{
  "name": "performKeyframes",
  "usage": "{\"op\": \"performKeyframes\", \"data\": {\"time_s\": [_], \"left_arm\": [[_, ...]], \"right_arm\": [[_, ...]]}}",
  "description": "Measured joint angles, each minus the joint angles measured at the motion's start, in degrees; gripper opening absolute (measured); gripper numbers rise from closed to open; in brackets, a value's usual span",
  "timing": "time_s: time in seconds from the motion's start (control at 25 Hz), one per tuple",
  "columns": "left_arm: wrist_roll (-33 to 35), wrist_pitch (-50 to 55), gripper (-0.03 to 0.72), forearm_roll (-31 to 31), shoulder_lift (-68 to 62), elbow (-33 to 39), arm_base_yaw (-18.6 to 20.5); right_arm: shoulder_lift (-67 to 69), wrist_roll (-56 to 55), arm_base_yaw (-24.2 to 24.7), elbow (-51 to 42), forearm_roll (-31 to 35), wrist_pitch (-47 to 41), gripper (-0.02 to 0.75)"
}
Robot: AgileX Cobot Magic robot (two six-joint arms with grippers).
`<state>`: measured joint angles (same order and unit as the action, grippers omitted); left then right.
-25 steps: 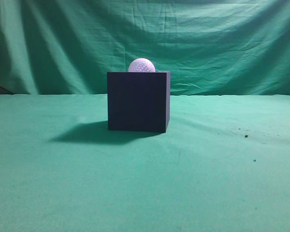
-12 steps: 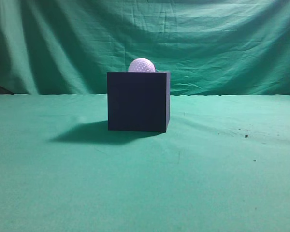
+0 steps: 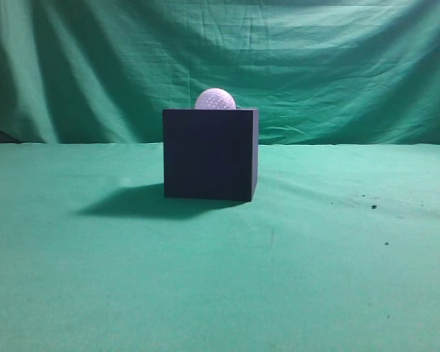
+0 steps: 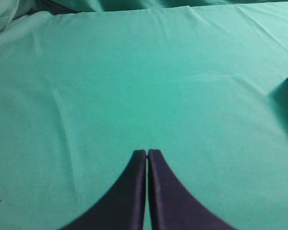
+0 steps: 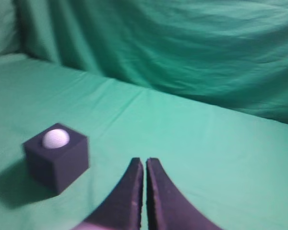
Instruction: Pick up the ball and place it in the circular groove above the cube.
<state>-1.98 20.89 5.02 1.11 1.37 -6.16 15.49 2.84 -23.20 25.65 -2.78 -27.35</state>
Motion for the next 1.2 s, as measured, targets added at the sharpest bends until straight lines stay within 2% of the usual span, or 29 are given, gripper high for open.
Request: {"op": "performKeyframes", "data": {"time_s": [0.16, 0.4, 0.6, 1.2], "left_arm": [[0.00, 0.00, 0.000, 0.00, 0.00, 0.00, 0.00], [0.00, 0.00, 0.000, 0.00, 0.00, 0.00, 0.00], [0.00, 0.00, 0.000, 0.00, 0.00, 0.00, 0.00], [0.00, 0.00, 0.000, 0.00, 0.00, 0.00, 0.00]], "right_arm": [[-5.52, -0.11, 7.54, -9.71, 1.84, 6.64, 0.000], [-12.64, -0.95, 15.53, -21.22, 5.35, 8.73, 0.000], [-15.82, -1.70, 16.34, -27.09, 6.18, 8.59, 0.000], [-16.04, -1.69, 16.34, -27.19, 6.67, 5.19, 0.000]]}}
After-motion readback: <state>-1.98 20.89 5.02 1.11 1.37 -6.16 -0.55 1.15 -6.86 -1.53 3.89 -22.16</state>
